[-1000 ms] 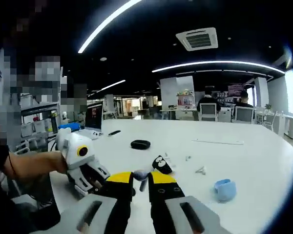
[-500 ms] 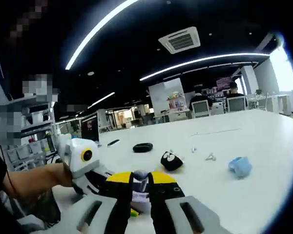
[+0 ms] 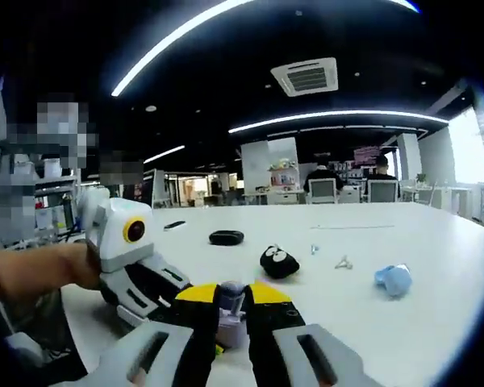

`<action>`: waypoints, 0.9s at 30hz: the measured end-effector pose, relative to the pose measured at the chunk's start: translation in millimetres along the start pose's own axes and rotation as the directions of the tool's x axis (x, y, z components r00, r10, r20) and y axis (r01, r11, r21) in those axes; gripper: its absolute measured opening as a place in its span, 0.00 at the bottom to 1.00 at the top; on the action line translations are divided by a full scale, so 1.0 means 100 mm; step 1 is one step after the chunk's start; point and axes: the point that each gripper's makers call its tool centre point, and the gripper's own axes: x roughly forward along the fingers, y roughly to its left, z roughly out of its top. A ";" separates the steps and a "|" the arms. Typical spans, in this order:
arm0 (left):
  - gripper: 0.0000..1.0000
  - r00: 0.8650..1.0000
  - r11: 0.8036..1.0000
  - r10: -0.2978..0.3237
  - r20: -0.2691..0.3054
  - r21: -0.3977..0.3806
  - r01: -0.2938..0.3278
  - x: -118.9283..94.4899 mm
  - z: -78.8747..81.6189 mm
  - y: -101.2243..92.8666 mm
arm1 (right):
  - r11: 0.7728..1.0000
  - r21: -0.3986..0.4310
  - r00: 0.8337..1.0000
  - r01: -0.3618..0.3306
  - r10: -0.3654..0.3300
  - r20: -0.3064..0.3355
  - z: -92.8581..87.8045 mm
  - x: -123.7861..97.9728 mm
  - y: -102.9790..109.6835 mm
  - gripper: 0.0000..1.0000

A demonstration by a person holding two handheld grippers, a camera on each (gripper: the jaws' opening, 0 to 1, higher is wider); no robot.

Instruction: Pick up the earbuds from the table and place the earbuds into the earbud case

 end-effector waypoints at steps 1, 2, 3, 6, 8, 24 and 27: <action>0.19 1.000 1.000 0.000 0.000 0.001 0.000 0.00 0.00 0.00 | 1.000 -0.001 1.000 0.004 -0.004 -0.005 -0.01 0.00 -0.01 0.12; 0.19 1.000 1.000 -0.001 0.000 0.000 0.001 0.00 0.00 0.00 | 1.000 -0.006 1.000 0.009 -0.009 -0.011 -0.03 0.00 -0.01 0.12; 0.19 1.000 1.000 -0.001 0.000 0.000 0.001 0.00 0.00 0.00 | 1.000 -0.007 1.000 0.010 -0.010 -0.011 -0.03 0.00 -0.01 0.12; 0.19 1.000 1.000 -0.001 0.000 0.000 0.001 0.00 0.00 0.00 | 1.000 0.001 1.000 0.012 -0.012 -0.006 -0.03 -0.01 -0.01 0.12; 0.19 1.000 1.000 -0.001 0.000 0.000 0.001 0.00 0.00 0.00 | 1.000 -0.006 1.000 0.017 -0.017 -0.003 -0.04 -0.01 -0.01 0.12; 0.19 1.000 1.000 -0.003 0.000 0.001 0.003 0.00 0.00 0.00 | 0.995 -0.088 0.998 0.057 -0.056 0.008 -0.06 0.00 -0.03 0.12; 0.19 1.000 1.000 -0.004 0.000 0.000 0.004 0.00 0.01 0.00 | 0.995 -0.087 0.998 0.055 -0.054 0.009 -0.06 0.02 -0.02 0.12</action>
